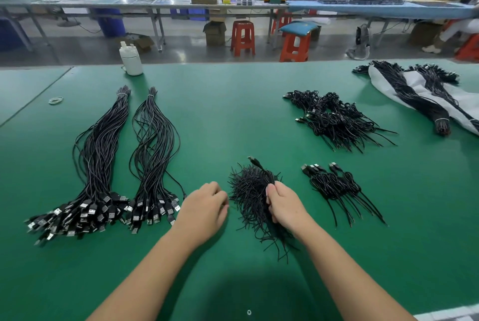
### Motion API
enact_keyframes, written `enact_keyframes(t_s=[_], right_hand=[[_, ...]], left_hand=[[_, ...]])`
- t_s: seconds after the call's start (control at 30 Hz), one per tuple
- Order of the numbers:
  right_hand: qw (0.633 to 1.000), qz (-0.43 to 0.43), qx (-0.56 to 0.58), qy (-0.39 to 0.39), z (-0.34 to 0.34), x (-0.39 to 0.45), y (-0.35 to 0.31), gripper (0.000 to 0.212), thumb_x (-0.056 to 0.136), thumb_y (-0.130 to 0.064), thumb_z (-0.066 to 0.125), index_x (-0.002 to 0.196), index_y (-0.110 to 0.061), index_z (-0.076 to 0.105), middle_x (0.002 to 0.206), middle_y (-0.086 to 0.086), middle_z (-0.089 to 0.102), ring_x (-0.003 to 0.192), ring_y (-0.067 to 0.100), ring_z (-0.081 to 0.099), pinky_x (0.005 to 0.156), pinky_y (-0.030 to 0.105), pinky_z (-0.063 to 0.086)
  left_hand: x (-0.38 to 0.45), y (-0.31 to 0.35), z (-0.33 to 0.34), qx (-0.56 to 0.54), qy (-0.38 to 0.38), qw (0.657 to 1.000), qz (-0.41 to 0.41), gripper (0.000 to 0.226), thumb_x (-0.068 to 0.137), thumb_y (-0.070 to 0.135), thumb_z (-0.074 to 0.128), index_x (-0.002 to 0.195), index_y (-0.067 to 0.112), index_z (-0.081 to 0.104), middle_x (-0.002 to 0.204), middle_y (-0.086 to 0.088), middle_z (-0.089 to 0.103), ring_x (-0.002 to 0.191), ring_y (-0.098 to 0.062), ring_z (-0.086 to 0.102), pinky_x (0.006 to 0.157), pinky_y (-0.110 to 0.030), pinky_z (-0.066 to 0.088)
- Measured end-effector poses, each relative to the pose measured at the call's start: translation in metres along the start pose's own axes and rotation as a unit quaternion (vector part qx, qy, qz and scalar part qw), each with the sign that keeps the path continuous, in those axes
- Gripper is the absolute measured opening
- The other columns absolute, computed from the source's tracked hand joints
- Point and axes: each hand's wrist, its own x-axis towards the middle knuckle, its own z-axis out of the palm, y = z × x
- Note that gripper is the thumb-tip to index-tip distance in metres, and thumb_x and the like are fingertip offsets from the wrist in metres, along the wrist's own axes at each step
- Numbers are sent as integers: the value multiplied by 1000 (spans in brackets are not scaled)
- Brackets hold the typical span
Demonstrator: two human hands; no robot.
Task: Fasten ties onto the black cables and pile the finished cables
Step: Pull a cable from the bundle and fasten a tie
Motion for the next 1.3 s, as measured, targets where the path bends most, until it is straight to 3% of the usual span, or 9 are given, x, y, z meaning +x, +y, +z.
enact_keyframes(t_s=[0.1, 0.2, 0.33, 0.47, 0.73, 0.9, 1.03, 1.13, 1.3], right_hand=[[999, -16, 39, -7, 5, -3, -8, 32, 105, -34, 33, 79, -17, 42, 68, -3, 41, 60, 16, 37, 60, 31, 34], [995, -43, 72, -56, 11, -11, -19, 33, 105, -36, 35, 78, -21, 45, 67, -7, 42, 58, 11, 36, 57, 27, 28], [986, -105, 61, -111, 21, -23, -30, 31, 106, -30, 36, 79, -24, 49, 60, -6, 42, 50, 9, 38, 52, 28, 33], [988, -117, 23, -101, 24, -25, -30, 28, 107, -29, 35, 85, -28, 52, 68, -9, 47, 58, 6, 42, 56, 23, 35], [991, -65, 108, -40, 30, -19, -29, 32, 106, -30, 40, 74, -27, 43, 69, -10, 46, 63, 9, 42, 61, 28, 33], [980, -12, 178, -93, 30, -20, -28, 32, 105, -28, 42, 74, -20, 38, 61, -2, 36, 49, 12, 31, 46, 26, 29], [964, 4, 225, -141, 25, -21, -29, 30, 105, -25, 41, 76, -21, 38, 58, -8, 34, 47, 10, 27, 42, 25, 26], [956, 5, 236, -172, 23, -23, -31, 26, 106, -27, 41, 81, -21, 41, 61, -6, 32, 49, 10, 26, 41, 24, 27], [960, -14, 186, -207, 22, -29, -34, 28, 106, -26, 39, 82, -18, 50, 60, -7, 32, 48, 10, 27, 41, 23, 29]], left_hand=[[3, 3, -6, -102, 12, 987, -122, 7, 93, 30, 63, 89, 26, 66, 90, 13, 60, 74, -7, 58, 69, -29, 52], [9, 12, -9, -305, 65, 913, -262, 14, 89, 23, 69, 77, 30, 67, 72, 12, 62, 61, -2, 51, 61, -19, 43], [12, 31, -16, -412, 67, 873, -251, 18, 88, 11, 69, 74, 23, 71, 53, 13, 51, 50, -2, 38, 51, -16, 32], [9, 35, -22, -433, 65, 869, -231, 26, 88, 5, 68, 78, 28, 72, 67, 11, 67, 59, -4, 47, 58, -17, 38], [2, 38, -20, -273, 81, 947, -150, 11, 88, 12, 70, 87, 22, 71, 83, 6, 63, 72, -6, 55, 69, -22, 46], [0, 30, -21, 42, 152, 976, 149, 8, 85, 5, 60, 80, 9, 62, 84, -7, 56, 80, -28, 53, 66, -39, 47], [1, 21, -30, 44, 152, 968, 195, 39, 97, -1, 27, 89, 6, 64, 108, -11, 62, 124, -29, 56, 97, -37, 46], [2, 19, -32, 22, 124, 969, 211, 53, 101, 4, 13, 95, 5, 66, 112, -8, 66, 128, -23, 56, 109, -39, 42], [0, 21, -36, -36, 81, 985, 145, 25, 77, -3, 52, 92, 14, 64, 103, 3, 69, 103, -18, 64, 88, -35, 45]])
